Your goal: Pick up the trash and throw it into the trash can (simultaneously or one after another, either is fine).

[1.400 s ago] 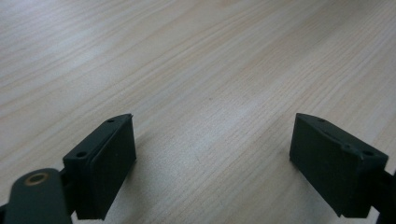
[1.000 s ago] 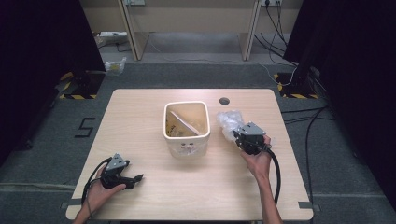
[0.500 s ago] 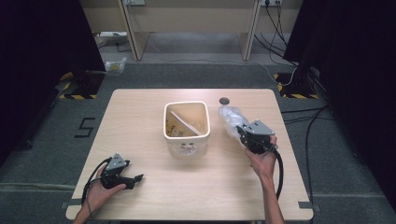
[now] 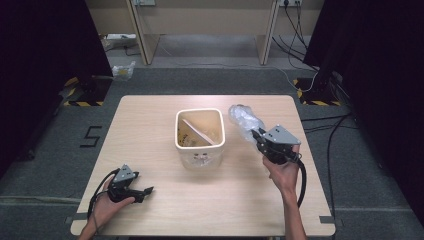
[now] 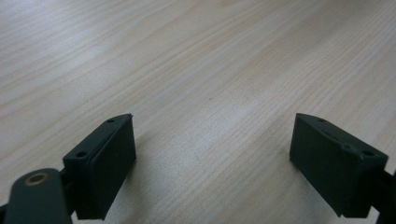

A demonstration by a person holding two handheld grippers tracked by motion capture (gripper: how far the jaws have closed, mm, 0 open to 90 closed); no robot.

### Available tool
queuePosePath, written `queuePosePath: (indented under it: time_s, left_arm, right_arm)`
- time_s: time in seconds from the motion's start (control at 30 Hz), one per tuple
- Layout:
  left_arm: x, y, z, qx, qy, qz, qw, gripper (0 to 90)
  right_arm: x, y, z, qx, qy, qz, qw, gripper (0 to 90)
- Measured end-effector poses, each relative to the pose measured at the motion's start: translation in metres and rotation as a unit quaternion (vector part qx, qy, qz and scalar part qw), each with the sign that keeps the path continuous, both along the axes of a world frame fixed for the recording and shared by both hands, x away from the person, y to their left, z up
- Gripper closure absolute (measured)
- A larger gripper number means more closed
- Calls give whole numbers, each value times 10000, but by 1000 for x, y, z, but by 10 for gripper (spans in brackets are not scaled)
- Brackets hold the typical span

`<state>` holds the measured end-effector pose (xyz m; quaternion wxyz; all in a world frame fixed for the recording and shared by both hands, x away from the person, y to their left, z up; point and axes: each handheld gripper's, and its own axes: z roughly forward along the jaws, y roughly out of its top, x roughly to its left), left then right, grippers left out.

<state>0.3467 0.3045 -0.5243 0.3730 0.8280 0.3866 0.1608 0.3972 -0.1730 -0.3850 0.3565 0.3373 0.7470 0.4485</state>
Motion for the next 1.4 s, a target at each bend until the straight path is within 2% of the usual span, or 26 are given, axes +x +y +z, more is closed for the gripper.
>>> queuePosePath:
  time_s: [0.07,0.27,0.43,0.5,0.53,0.6,0.8,0.9,0.93,1.07,1.2,1.3,1.33,1.37,1.4]
  left_arm:
    - [0,0,0,0,0,0,10000,134]
    - [0,0,0,0,-2,1,10000,134]
    - [0,0,0,0,-2,1,10000,134]
    - [0,0,0,0,-2,1,10000,134]
    - [0,0,0,0,-2,1,10000,134]
    - [0,0,0,2,-2,0,10000,134]
    - [0,0,0,19,-15,-8,10000,134]
    - [0,0,0,2,-17,2,10000,134]
    - [0,0,0,-4,-12,4,10000,134]
    - [0,0,0,-5,-11,4,10000,134]
    - [0,0,0,-5,-12,6,10000,134]
    - [0,0,0,-6,-12,5,10000,134]
    - [0,0,0,-5,-10,4,10000,134]
    - [0,0,0,-7,-11,6,10000,134]
    - [0,0,0,-7,-11,5,10000,134]
  right_arm:
    - [-1,0,3,62,36,44,10000,805]
    - [-5,1,14,172,-88,147,9997,806]
    - [-9,3,29,256,-189,297,9991,806]
    - [-9,7,39,323,-189,447,9983,806]
    - [-9,7,39,323,-189,447,9983,806]
    - [-7,14,48,314,-181,581,9976,807]
    - [-3,35,60,215,-196,842,9960,807]
    - [0,47,63,235,-114,1019,9945,807]
    - [2,55,64,256,-66,1147,9930,807]
    - [6,63,62,328,105,1333,9905,807]
    - [12,71,57,281,280,1415,9891,808]
    - [23,79,51,312,523,1468,9873,809]
    - [23,79,51,312,523,1468,9873,809]
    - [32,88,46,257,709,1513,9856,809]
    - [35,91,45,220,775,1526,9850,809]
